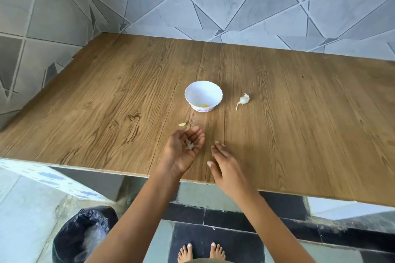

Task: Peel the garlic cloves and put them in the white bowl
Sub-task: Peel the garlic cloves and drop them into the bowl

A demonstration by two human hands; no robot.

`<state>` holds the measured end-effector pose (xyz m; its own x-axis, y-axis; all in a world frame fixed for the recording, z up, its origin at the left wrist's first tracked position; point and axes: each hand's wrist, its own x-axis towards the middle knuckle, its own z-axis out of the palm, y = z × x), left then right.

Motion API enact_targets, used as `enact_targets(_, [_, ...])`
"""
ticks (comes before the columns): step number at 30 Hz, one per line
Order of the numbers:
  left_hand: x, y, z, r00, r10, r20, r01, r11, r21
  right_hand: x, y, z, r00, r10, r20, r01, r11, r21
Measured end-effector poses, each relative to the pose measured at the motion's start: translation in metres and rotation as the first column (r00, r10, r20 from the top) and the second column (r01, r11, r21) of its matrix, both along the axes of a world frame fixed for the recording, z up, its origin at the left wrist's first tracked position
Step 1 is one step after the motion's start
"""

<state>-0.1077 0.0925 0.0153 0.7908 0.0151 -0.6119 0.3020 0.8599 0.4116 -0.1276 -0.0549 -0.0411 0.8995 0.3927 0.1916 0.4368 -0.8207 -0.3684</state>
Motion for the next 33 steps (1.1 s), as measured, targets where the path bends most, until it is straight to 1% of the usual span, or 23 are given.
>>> enact_targets(3, [0.001, 0.002, 0.001, 1.0, -0.007, 0.002, 0.007, 1.0, 0.015, -0.014, 0.007, 0.008, 0.994, 0.061, 0.086, -0.059, 0.998, -0.018])
enact_targets(6, [0.001, 0.005, 0.003, 1.0, -0.003, 0.011, 0.003, 0.999, 0.032, -0.013, 0.003, 0.013, 0.996, 0.072, 0.055, -0.077, 0.993, 0.092])
enact_targets(8, [0.001, 0.007, 0.005, 1.0, 0.0, 0.016, 0.0, 0.999, 0.039, -0.005, -0.006, 0.014, 0.997, -0.021, 0.072, 0.013, 0.993, 0.121])
enact_targets(11, [-0.001, 0.01, 0.007, 0.999, 0.015, 0.029, -0.016, 0.999, 0.033, 0.003, -0.016, 0.021, 0.982, -0.187, 0.036, 0.185, 0.982, 0.046])
enact_targets(13, [-0.002, 0.011, 0.008, 0.999, 0.02, 0.029, -0.021, 0.999, 0.028, 0.002, -0.015, 0.022, 0.978, -0.209, -0.007, 0.209, 0.977, 0.034])
enact_targets(15, [-0.003, 0.011, 0.008, 0.999, 0.023, 0.028, -0.023, 0.999, 0.025, 0.002, -0.011, 0.022, 0.978, -0.194, -0.077, 0.201, 0.975, 0.099])
enact_targets(19, [-0.004, 0.011, 0.007, 0.999, 0.023, 0.033, -0.024, 0.999, 0.027, 0.009, 0.003, 0.024, 0.977, -0.132, -0.171, 0.164, 0.967, 0.196])
enact_targets(22, [-0.005, 0.012, 0.007, 0.999, 0.037, 0.034, -0.037, 0.999, 0.021, 0.012, 0.012, 0.027, 0.975, -0.09, -0.202, 0.137, 0.963, 0.234])
enact_targets(25, [-0.005, 0.015, 0.007, 0.998, 0.052, 0.041, -0.053, 0.998, 0.015, 0.015, 0.006, 0.031, 0.971, -0.098, -0.218, 0.149, 0.961, 0.234])
enact_targets(29, [-0.005, 0.019, 0.004, 0.997, 0.065, 0.045, -0.065, 0.998, 0.006, 0.014, -0.006, 0.034, 0.968, -0.057, -0.246, 0.103, 0.979, 0.177])
enact_targets(33, [-0.006, 0.018, 0.002, 0.997, 0.059, 0.043, -0.06, 0.998, 0.011, 0.019, 0.003, 0.034, 0.964, -0.035, -0.263, 0.085, 0.98, 0.18])
